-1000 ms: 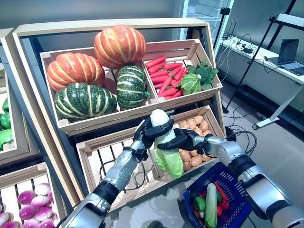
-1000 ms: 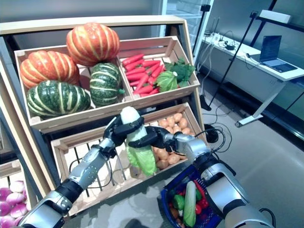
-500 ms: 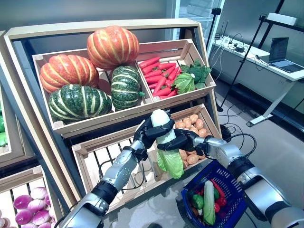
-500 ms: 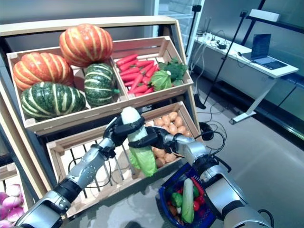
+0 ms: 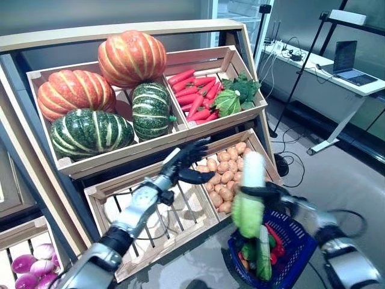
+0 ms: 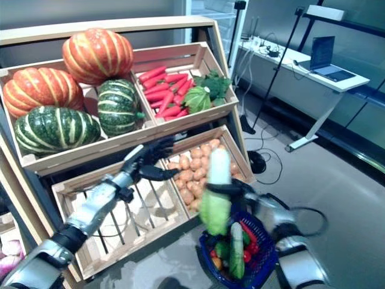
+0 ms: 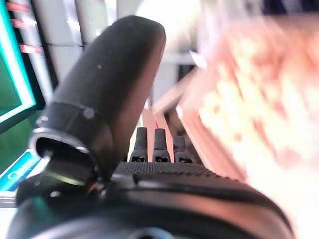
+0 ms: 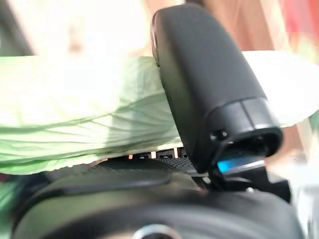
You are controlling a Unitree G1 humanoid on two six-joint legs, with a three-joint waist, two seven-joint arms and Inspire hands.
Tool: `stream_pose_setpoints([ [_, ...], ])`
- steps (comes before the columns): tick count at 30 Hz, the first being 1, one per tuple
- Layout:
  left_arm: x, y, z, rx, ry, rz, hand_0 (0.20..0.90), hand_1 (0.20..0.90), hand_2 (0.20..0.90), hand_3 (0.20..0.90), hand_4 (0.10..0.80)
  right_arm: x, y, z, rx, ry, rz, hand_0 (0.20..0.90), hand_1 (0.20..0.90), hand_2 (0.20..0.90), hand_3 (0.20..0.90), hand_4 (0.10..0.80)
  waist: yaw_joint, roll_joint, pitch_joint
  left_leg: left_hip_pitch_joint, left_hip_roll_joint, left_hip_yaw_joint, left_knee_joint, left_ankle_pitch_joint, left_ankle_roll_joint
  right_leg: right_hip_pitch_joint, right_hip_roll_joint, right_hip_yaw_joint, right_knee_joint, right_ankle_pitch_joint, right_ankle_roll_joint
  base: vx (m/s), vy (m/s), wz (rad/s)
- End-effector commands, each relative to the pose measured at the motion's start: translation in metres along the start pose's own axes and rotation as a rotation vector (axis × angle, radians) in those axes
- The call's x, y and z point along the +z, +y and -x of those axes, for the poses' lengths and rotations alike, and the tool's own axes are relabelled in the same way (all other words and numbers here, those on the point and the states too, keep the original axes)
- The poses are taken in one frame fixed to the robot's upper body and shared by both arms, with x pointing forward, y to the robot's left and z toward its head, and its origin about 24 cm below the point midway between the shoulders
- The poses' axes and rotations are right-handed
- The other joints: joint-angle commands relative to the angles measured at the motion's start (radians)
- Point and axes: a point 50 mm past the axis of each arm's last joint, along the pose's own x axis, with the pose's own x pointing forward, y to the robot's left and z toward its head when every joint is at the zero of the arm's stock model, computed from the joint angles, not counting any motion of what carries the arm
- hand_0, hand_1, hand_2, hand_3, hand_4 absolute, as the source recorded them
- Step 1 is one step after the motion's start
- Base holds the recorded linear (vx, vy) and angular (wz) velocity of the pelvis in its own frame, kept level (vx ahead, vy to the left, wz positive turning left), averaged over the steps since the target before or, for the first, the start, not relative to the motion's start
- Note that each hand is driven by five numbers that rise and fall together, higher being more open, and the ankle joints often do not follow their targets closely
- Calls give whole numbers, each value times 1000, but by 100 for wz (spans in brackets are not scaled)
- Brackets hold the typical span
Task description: Put vegetables into the basket
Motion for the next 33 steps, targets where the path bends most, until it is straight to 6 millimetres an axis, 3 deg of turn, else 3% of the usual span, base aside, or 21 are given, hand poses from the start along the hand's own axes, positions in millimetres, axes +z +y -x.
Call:
stream_pose_setpoints([
  [1, 51, 44, -10, 148, -228, -230, 900, 900, 900, 900, 800, 49, -29, 20, -85, -215, -37, 300, 300, 300, 300, 400, -6, 18, -46, -20, -29, 15, 31, -46, 55, -62, 56, 41, -8, 82, -74, 17, 3, -18],
  [7, 44, 70, -3, 250, -144, -502, 900, 900, 900, 900, 800, 19, -63, 33, -204, -154, -107, 300, 300, 300, 300, 400, -12, 21, -30, -44, -28, 24, 105, -75, 60, -78, 56, 58, 33, 61, -80, 29, -5, -11],
  [12, 51, 64, -6, 227, -185, -709, 900, 900, 900, 900, 800, 7, -67, 33, -257, -161, -163, 300, 300, 300, 300, 400, -4, 22, -8, -79, -29, 11, 151, -91, 64, -102, 56, 53, 79, 39, -87, -27, -31, -1],
  [16, 98, 61, -19, 214, -364, -954, 900, 900, 900, 900, 800, 47, -43, 21, -204, -280, -232, 300, 300, 300, 300, 400, 10, 23, 127, -301, -4, -38, 424, -164, 62, -305, 22, 31, 316, -20, -121, -385, -82, 7],
  [19, 126, 62, -24, 261, -449, -1062, 900, 900, 900, 900, 800, 76, -29, 18, -173, -338, -254, 300, 300, 300, 300, 400, 16, 27, 207, -484, 22, -69, 644, -245, 68, -475, -40, 17, 538, -85, -142, -315, -2, 8],
  [23, 137, 61, -25, 319, -499, -1101, 900, 900, 900, 900, 800, 80, -22, 13, -182, -310, -258, 300, 300, 300, 300, 400, 28, 28, 245, -610, 35, -87, 815, -327, 88, -611, -98, 16, 730, -142, -151, -100, 6, 1],
  [24, 141, 59, -26, 349, -518, -1104, 900, 900, 900, 900, 800, 82, -22, 13, -198, -286, -266, 300, 300, 300, 300, 400, 33, 30, 268, -663, 42, -103, 912, -383, 79, -667, -126, 30, 816, -179, -141, -83, -13, 10],
  [26, 145, 56, -27, 364, -547, -1099, 900, 900, 900, 900, 800, 88, -23, 14, -216, -284, -289, 300, 300, 300, 300, 400, 38, 34, 282, -716, 45, -114, 981, -411, 80, -722, -146, 39, 881, -198, -141, -105, -33, 13],
  [29, 153, 48, -31, 359, -596, -1107, 900, 900, 900, 900, 800, 116, -22, 21, -259, -335, -327, 300, 300, 300, 300, 400, 49, 54, 310, -841, 48, -149, 1150, -480, 68, -854, -184, 60, 1037, -251, -138, -125, -28, 19],
  [33, 163, 48, -30, 386, -650, -1098, 900, 900, 900, 900, 800, 137, -16, 25, -285, -398, -366, 300, 300, 300, 300, 400, 50, 71, 323, -962, 59, -168, 1308, -533, 58, -976, -208, 74, 1188, -306, -139, -57, 9, 16],
])
